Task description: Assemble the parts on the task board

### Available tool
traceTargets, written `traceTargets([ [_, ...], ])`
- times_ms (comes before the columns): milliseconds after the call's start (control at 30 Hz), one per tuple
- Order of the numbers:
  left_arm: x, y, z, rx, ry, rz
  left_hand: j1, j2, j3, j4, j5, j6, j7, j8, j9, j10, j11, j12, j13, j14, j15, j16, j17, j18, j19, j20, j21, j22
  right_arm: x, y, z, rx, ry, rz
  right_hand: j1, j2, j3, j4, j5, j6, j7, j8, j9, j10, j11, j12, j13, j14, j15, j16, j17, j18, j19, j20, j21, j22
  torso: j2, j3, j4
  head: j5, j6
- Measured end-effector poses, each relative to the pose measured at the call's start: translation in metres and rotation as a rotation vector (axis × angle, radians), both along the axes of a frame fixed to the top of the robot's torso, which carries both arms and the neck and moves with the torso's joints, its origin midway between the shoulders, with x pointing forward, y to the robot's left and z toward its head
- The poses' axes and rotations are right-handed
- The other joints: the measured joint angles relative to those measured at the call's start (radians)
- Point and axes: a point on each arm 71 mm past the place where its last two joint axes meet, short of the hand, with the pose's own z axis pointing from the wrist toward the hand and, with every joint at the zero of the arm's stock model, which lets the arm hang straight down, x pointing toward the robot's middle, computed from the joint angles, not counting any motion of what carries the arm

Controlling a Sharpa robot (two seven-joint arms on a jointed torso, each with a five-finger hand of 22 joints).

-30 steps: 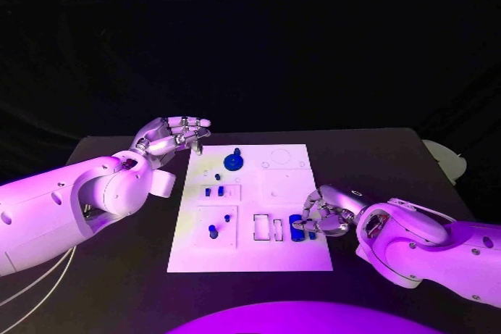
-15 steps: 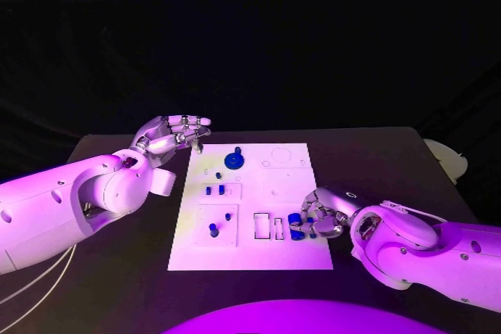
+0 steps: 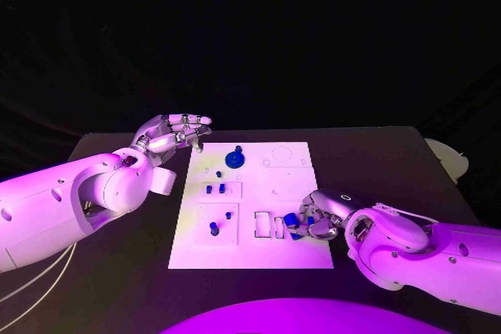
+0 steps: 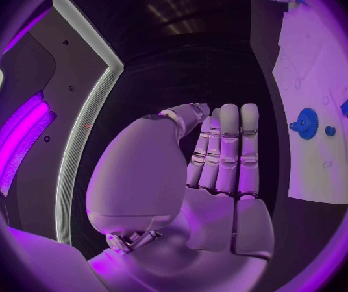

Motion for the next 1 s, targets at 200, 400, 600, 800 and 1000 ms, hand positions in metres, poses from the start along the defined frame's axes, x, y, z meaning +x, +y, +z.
traceTargets([
  [200,0.0,0.0,0.0,0.0,0.002,-0.002,0.0,0.0,0.0,0.0,0.0,0.0,0.0,0.0,0.0,0.0,0.0,0.0,0.0,0.0,0.0,0.0,0.0,0.0,0.0,0.0,0.0,0.0,-0.001,0.005,-0.005,-0.01,0.007,0.008,0.0,0.0,-0.006,0.0,0.0,0.0,0.0,0.004,0.002,0.0,0.0,0.0,0.0,0.002,-0.002,0.0,0.0,0.0,-0.002,-0.003,0.0,0.0,-0.001,-0.0001,-0.0002,0.0,-0.001],
  [400,0.0,0.0,0.0,0.001,0.003,-0.002,0.0,0.0,0.0,0.0,0.0,0.0,0.0,0.0,0.0,0.0,0.0,0.0,0.0,0.0,0.0,0.0,0.0,0.0,0.0,0.0,0.0,0.0,-0.001,0.007,-0.006,-0.013,0.008,0.006,0.005,0.005,-0.012,-0.001,0.021,0.003,-0.003,0.007,0.004,0.004,-0.004,0.005,0.0,0.004,-0.004,0.0,0.0,0.0,0.0,-0.007,0.0,0.0,-0.001,-0.0006,-0.0006,-0.001,-0.001],
  [600,0.0,0.0,0.0,0.001,0.004,-0.004,0.0,0.0,0.0,0.0,0.0,0.0,0.0,0.0,0.0,0.0,0.0,0.0,0.0,0.0,0.0,0.0,0.0,0.0,0.0,0.0,0.0,0.0,-0.001,0.007,-0.006,-0.01,0.009,0.001,0.023,0.023,-0.012,-0.001,0.055,0.009,-0.009,0.011,0.004,0.009,-0.009,0.013,0.0,0.004,-0.004,0.004,0.0,0.0,0.0,-0.007,0.0,0.0,-0.001,-0.0008,-0.0006,0.002,-0.002],
  [800,0.0,0.0,0.0,0.001,0.005,-0.004,0.0,0.0,0.0,0.0,0.0,0.0,0.0,0.0,0.0,0.0,0.0,0.0,0.0,0.0,0.0,0.0,0.0,0.0,0.0,0.0,0.0,0.0,-0.005,0.007,-0.003,0.016,-0.002,-0.014,0.049,0.048,-0.012,-0.002,0.09,0.019,-0.011,0.012,-0.001,0.014,-0.014,0.019,0.0,0.004,-0.011,0.008,0.0,0.0,0.0,-0.014,0.0,0.0,-0.001,-0.0005,-0.0007,0.002,-0.002],
  [1000,0.0,0.0,0.0,0.001,0.005,-0.004,0.0,0.0,0.0,0.0,0.0,0.0,0.0,0.0,0.0,0.0,0.0,0.0,0.0,0.0,0.0,0.0,0.0,0.0,0.0,0.0,0.0,0.0,-0.008,0.011,0.01,0.074,-0.033,-0.029,0.064,0.063,0.006,-0.003,0.095,0.019,-0.011,0.016,-0.001,0.02,-0.02,0.027,0.0,0.0,-0.014,0.008,0.0,0.0,0.0,-0.014,0.0,0.0,-0.001,0.0002,-0.0012,0.001,0.0],
])
